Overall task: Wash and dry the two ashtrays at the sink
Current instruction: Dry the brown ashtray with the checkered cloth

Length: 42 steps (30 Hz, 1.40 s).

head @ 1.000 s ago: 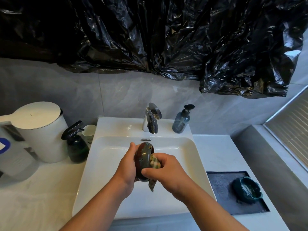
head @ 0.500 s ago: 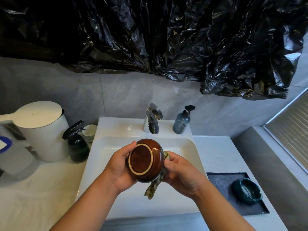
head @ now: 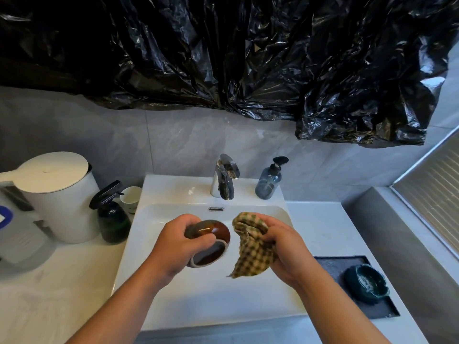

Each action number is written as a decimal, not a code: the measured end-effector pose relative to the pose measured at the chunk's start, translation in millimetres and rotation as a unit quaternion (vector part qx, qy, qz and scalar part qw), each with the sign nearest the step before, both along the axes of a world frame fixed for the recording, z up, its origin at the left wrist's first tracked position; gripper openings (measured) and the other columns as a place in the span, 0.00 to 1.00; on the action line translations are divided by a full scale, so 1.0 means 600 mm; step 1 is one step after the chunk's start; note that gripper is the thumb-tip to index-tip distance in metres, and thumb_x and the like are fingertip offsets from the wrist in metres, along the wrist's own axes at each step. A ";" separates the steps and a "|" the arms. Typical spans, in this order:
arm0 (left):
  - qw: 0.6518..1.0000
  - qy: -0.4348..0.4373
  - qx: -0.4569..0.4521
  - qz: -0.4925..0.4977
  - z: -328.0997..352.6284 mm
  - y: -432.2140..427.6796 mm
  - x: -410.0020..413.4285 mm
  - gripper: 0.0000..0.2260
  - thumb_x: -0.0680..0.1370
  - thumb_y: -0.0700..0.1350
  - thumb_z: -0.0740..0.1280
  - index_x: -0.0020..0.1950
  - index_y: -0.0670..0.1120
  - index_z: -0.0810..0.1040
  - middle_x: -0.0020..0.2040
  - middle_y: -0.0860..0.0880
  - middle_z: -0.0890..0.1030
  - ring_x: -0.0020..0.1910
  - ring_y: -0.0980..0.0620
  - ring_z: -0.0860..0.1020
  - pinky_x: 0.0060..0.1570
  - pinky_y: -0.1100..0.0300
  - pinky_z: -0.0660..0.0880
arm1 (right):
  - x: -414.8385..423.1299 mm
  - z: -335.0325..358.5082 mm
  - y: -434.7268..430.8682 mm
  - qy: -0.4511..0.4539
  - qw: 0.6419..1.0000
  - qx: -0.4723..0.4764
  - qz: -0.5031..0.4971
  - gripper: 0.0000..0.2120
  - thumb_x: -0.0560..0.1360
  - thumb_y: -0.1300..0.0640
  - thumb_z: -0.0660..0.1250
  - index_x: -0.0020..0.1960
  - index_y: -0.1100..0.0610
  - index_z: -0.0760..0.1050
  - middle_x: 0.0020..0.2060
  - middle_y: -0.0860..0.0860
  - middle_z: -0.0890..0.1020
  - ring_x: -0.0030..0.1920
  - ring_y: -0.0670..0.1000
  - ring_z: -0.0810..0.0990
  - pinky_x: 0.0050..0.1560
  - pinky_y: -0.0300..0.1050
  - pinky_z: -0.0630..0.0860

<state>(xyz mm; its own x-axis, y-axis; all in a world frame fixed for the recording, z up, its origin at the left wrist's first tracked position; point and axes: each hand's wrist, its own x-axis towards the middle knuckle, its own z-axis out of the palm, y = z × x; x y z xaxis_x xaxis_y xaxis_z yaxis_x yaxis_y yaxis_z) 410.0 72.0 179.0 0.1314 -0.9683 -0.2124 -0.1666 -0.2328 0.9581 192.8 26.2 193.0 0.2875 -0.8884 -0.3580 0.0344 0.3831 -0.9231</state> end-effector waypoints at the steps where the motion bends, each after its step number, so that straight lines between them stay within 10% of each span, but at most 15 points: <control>1: 1.000 -0.023 -0.005 -0.005 -0.002 0.001 -0.004 0.13 0.69 0.49 0.78 0.49 0.49 0.78 0.46 0.46 0.81 0.47 0.46 0.80 0.44 0.52 0.82 | 0.003 0.009 0.003 0.018 1.000 -0.012 0.016 0.29 0.71 0.74 0.50 0.60 0.57 0.82 0.54 0.56 0.86 0.58 0.59 0.83 0.61 0.57 0.79; 8: 0.996 -0.047 -0.078 0.013 -0.016 0.002 -0.009 0.12 0.65 0.54 0.75 0.40 0.48 0.78 0.35 0.48 0.80 0.36 0.50 0.77 0.34 0.59 0.73 | 0.038 0.019 0.032 0.126 0.976 -0.128 0.120 0.23 0.74 0.53 0.59 0.67 0.39 0.77 0.65 0.40 0.79 0.67 0.42 0.76 0.69 0.44 0.70; 11: 0.989 0.045 -0.124 0.064 -0.019 0.000 -0.007 0.21 0.66 0.59 0.65 0.36 0.39 0.77 0.33 0.41 0.76 0.34 0.48 0.74 0.35 0.53 0.71 | 0.046 0.025 0.043 0.162 0.956 -0.194 0.152 0.25 0.83 0.58 0.56 0.57 0.26 0.77 0.54 0.28 0.81 0.58 0.33 0.78 0.57 0.30 0.74; 14: 0.984 0.081 -0.128 0.097 -0.018 -0.004 -0.017 0.21 0.72 0.54 0.61 0.34 0.36 0.76 0.33 0.38 0.75 0.35 0.45 0.74 0.34 0.53 0.72 | 0.058 0.012 0.045 0.220 0.928 -0.270 0.134 0.19 0.84 0.57 0.57 0.62 0.35 0.78 0.52 0.39 0.82 0.51 0.42 0.80 0.45 0.34 0.78; 21: 0.984 0.039 -0.144 0.101 -0.025 -0.009 -0.031 0.17 0.74 0.50 0.57 0.31 0.43 0.77 0.30 0.48 0.75 0.33 0.55 0.74 0.31 0.62 0.72 | 0.082 -0.010 0.071 0.239 0.914 -0.310 0.103 0.17 0.83 0.51 0.52 0.63 0.30 0.65 0.59 0.32 0.73 0.62 0.39 0.73 0.59 0.29 0.70; 28: 0.977 -0.009 -0.156 0.142 -0.036 -0.013 -0.033 0.18 0.74 0.50 0.55 0.31 0.43 0.76 0.30 0.48 0.75 0.33 0.53 0.74 0.31 0.64 0.71 | 0.101 -0.022 0.098 0.358 0.859 -0.307 0.201 0.31 0.81 0.44 0.44 0.79 0.43 0.33 0.76 0.36 0.32 0.75 0.37 0.27 0.77 0.38 0.35; 31: 0.975 0.024 -0.145 0.166 -0.034 -0.014 -0.033 0.18 0.73 0.49 0.56 0.31 0.40 0.76 0.31 0.43 0.75 0.37 0.43 0.75 0.36 0.47 0.74 | 0.095 -0.028 0.089 0.338 0.862 -0.332 0.184 0.29 0.83 0.44 0.46 0.80 0.41 0.39 0.81 0.40 0.41 0.80 0.40 0.38 0.81 0.46 0.45; 35: 0.974 0.046 -0.132 0.180 -0.026 -0.011 -0.034 0.17 0.72 0.50 0.56 0.31 0.40 0.77 0.31 0.43 0.76 0.40 0.38 0.76 0.38 0.44 0.75 | 0.088 -0.016 0.084 0.231 0.906 -0.329 0.134 0.21 0.83 0.56 0.53 0.73 0.38 0.57 0.68 0.37 0.68 0.68 0.38 0.68 0.64 0.26 0.64; 40: 0.981 0.054 -0.112 0.150 -0.016 -0.011 -0.033 0.15 0.71 0.48 0.57 0.26 0.44 0.74 0.28 0.47 0.73 0.34 0.47 0.72 0.36 0.52 0.71 | 0.085 -0.023 0.091 0.329 0.851 -0.364 0.188 0.26 0.82 0.49 0.49 0.78 0.35 0.47 0.79 0.34 0.47 0.77 0.32 0.45 0.76 0.30 0.48; 42: 0.982 0.068 -0.108 0.136 -0.013 -0.010 -0.032 0.15 0.71 0.47 0.57 0.25 0.45 0.72 0.27 0.47 0.71 0.33 0.50 0.70 0.34 0.54 0.69 | 0.080 -0.030 0.080 0.339 0.833 -0.403 0.171 0.25 0.82 0.48 0.50 0.79 0.38 0.56 0.78 0.35 0.54 0.76 0.33 0.51 0.75 0.31 0.51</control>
<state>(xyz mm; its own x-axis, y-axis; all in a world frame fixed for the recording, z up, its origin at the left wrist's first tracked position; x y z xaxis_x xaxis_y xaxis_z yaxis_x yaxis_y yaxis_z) 390.7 66.1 171.0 0.3766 -0.9256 -0.0391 0.0067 -0.0395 0.9992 240.8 74.5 175.0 0.5473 -0.8265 0.1315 -0.5832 -0.4894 -0.6483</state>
